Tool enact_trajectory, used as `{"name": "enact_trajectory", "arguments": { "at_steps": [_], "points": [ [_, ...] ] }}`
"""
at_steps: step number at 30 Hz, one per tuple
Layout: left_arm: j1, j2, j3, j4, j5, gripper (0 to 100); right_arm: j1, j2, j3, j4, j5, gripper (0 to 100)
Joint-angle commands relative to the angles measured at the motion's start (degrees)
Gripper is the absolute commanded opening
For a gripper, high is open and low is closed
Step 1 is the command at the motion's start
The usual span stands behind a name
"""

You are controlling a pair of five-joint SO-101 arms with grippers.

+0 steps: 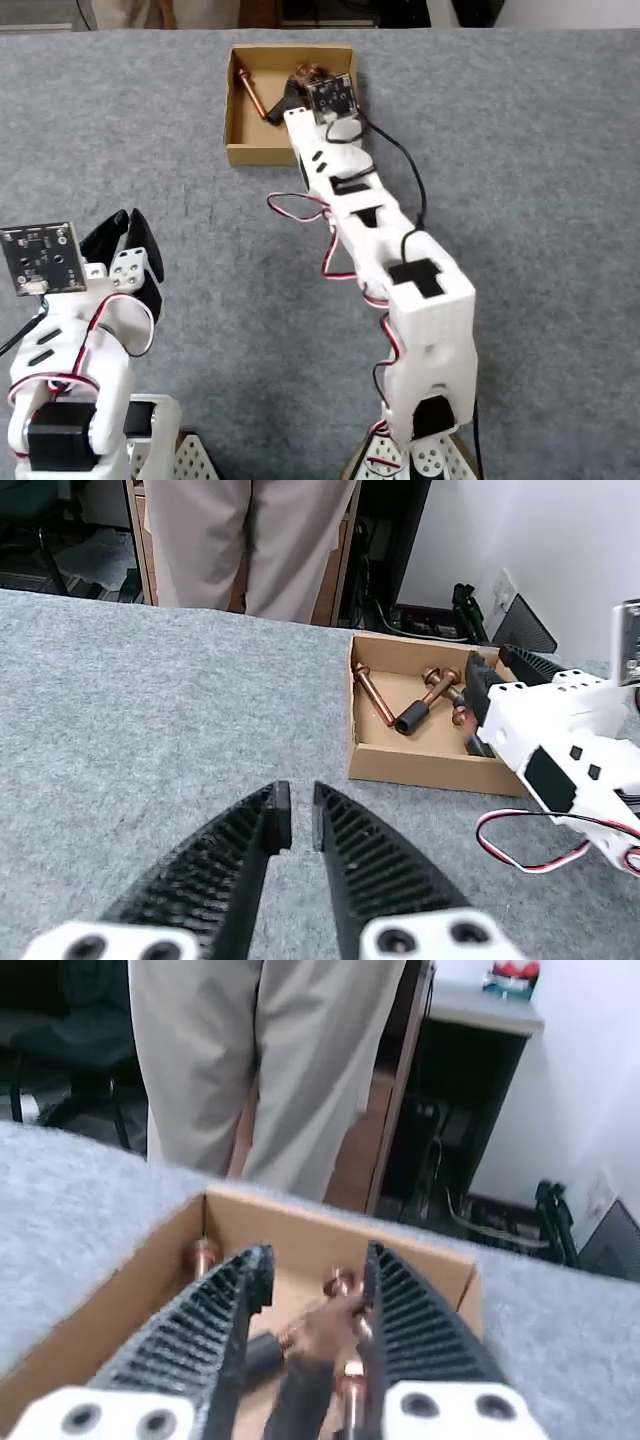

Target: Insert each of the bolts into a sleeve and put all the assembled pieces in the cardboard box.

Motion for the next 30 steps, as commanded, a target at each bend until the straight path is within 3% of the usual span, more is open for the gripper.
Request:
{"name": "enact_trajectory", "arguments": {
  "at_steps": [1,14,18,30],
  "points": [
    [-0.4,-0.3,-0.9,-0.4,0.4,7,1.0,2.6,-5.7,1.0,0.6,14.6],
    [-0.4,0.1,-2.0,0.1,0.5,10,1.2,4.9,-5.3,1.1,0.9,13.7],
    [-0.4,0.1,0.1,-0.4,0.5,10,1.1,1.3,0.6,0.9,1.0,0.1],
    [-0.4,0.1,2.2,-0.4,0.5,10,1.1,-18.2,26.8,0.1,1.1,0.2]
  ]
}}
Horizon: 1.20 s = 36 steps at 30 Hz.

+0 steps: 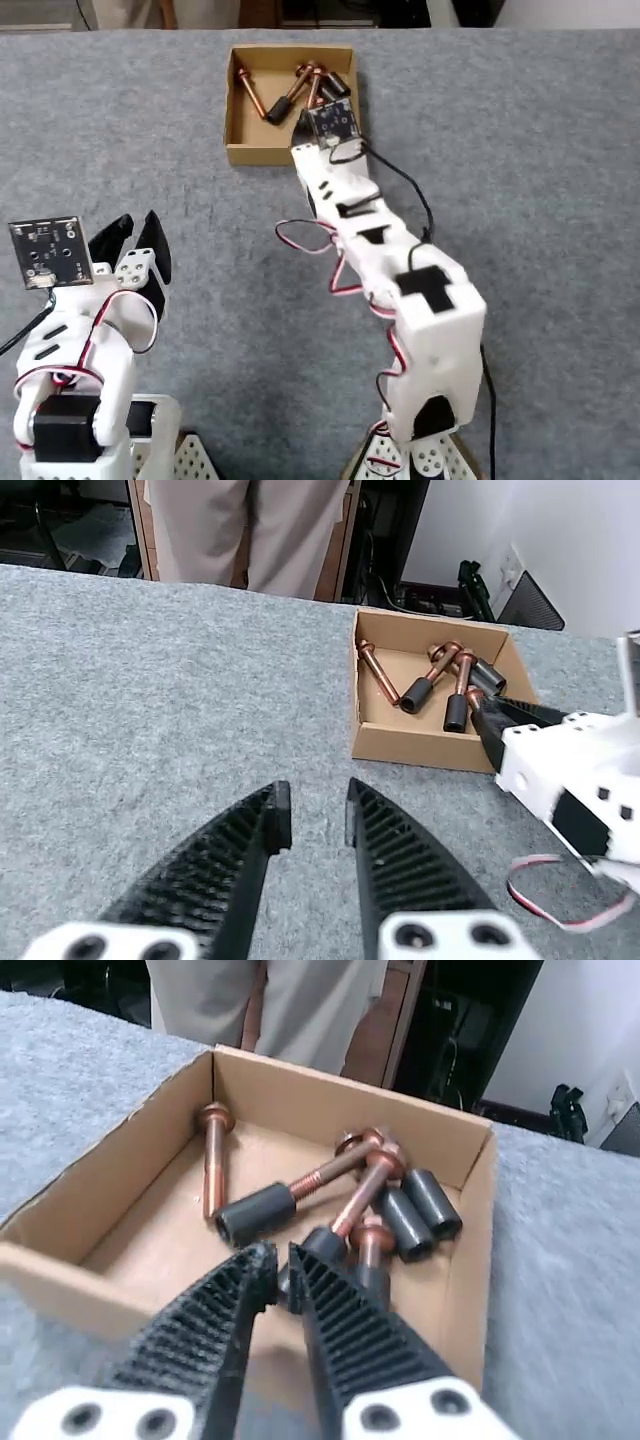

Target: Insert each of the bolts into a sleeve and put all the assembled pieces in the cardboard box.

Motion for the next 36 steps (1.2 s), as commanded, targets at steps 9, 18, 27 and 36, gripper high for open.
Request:
{"name": "enact_trajectory", "arguments": {
  "at_steps": [9,18,27,36],
  "points": [
    [-0.2,0.0,0.0,-0.3,0.5,10,0.8,-26.6,34.9,-14.4,4.7,0.2],
    [-0.1,0.1,2.8,-0.4,0.5,10,0.8,-43.5,50.9,-15.0,4.4,0.2],
    [-0.4,0.1,8.3,-4.8,0.5,10,2.1,-61.5,62.3,-10.1,4.3,0.2],
    [-0.5,-0.4,17.8,-9.3,0.3,10,3.2,-86.6,62.2,22.5,-4.7,0.2]
  ]
}}
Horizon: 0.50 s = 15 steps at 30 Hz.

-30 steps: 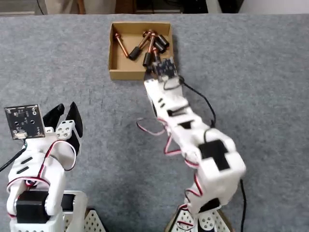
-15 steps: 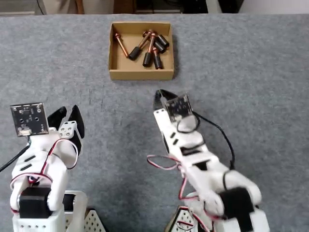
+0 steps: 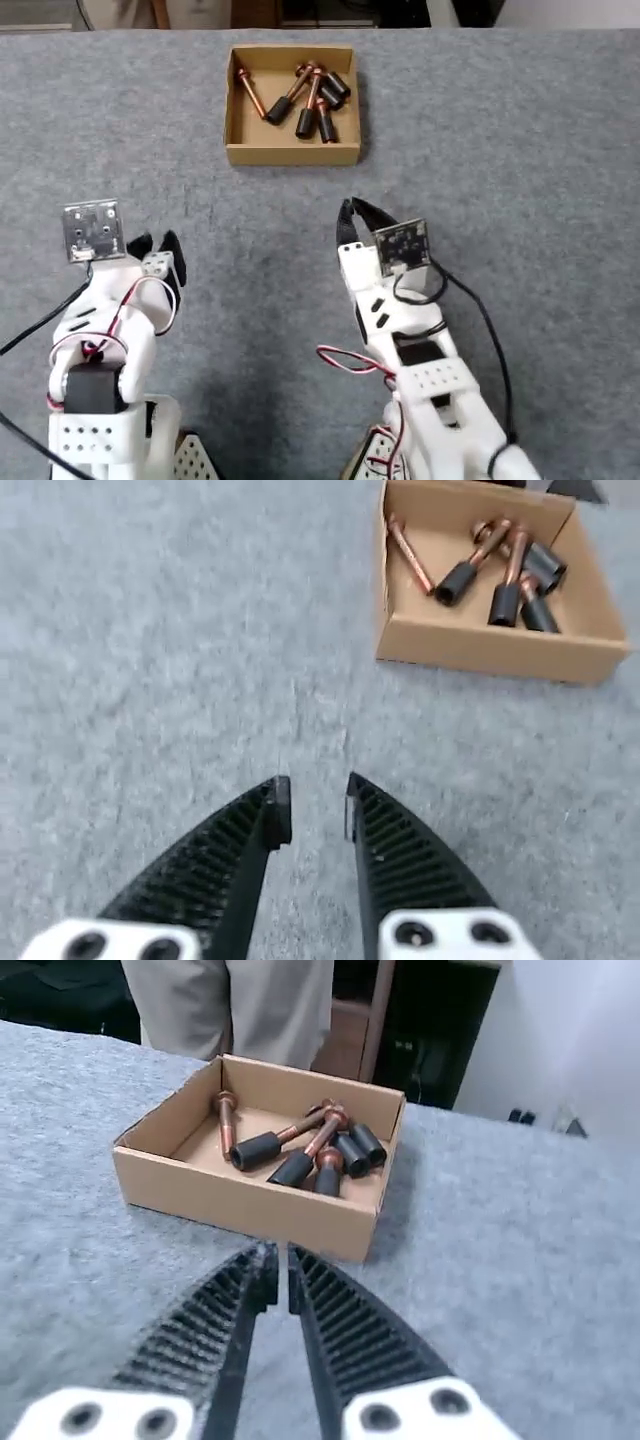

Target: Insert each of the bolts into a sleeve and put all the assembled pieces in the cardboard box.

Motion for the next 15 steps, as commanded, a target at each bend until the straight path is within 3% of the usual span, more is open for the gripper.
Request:
{"name": "enact_trajectory", "arguments": {
  "at_steps": [1,10,15],
  "points": [
    [-0.5,-0.6,1.1,-1.2,0.3,10,0.8,-14.0,-0.4,18.5,-3.1,0.2],
    [-0.5,-0.6,5.8,-1.1,0.3,10,1.0,-55.7,-1.5,65.7,-3.8,0.2],
    [-0.1,-0.4,11.6,1.8,0.1,10,1.9,-55.0,-0.8,76.0,-4.0,0.2]
  ]
}}
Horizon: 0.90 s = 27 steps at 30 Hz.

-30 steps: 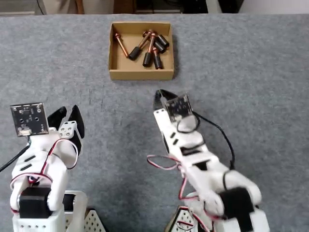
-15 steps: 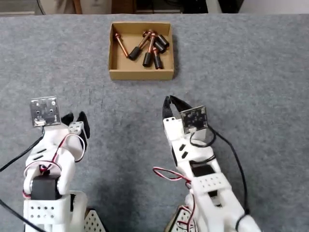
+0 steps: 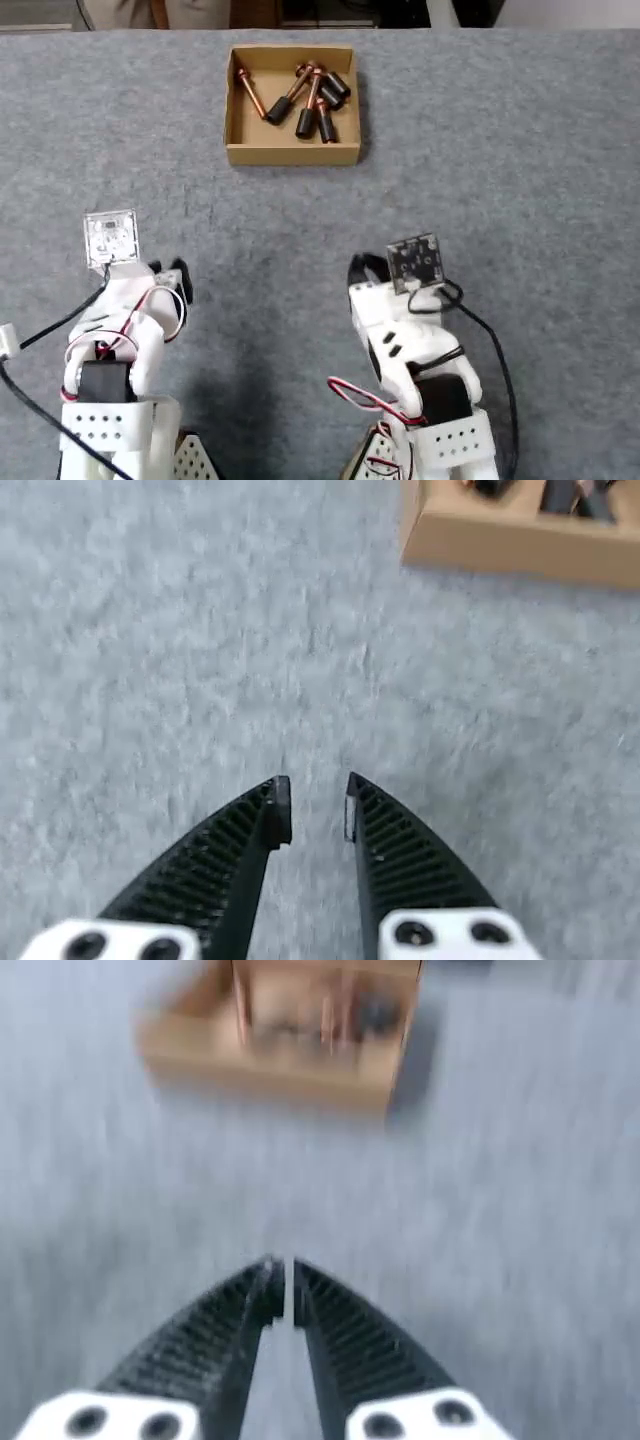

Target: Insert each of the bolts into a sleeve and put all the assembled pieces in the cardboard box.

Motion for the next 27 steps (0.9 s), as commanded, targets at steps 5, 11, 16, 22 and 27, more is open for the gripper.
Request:
{"name": "enact_trajectory", "arguments": {
  "at_steps": [5,11,16,22,27],
  "points": [
    [-0.5,-0.6,10.3,1.9,0.1,10,6.6,-4.4,0.5,6.4,-0.3,0.2],
    [-0.6,-0.7,12.0,2.0,0.1,10,7.3,-6.1,0.7,12.3,-0.5,0.2],
    [-0.6,-0.7,14.5,1.8,0.1,10,7.3,-6.2,0.7,17.1,-0.5,0.2],
    [0.0,-0.7,14.6,2.0,0.4,10,7.4,-6.3,0.7,19.9,-0.2,0.2],
    [0.0,-0.7,14.6,1.9,0.4,10,7.4,-6.4,0.7,20.3,-0.2,0.2]
  ]
}}
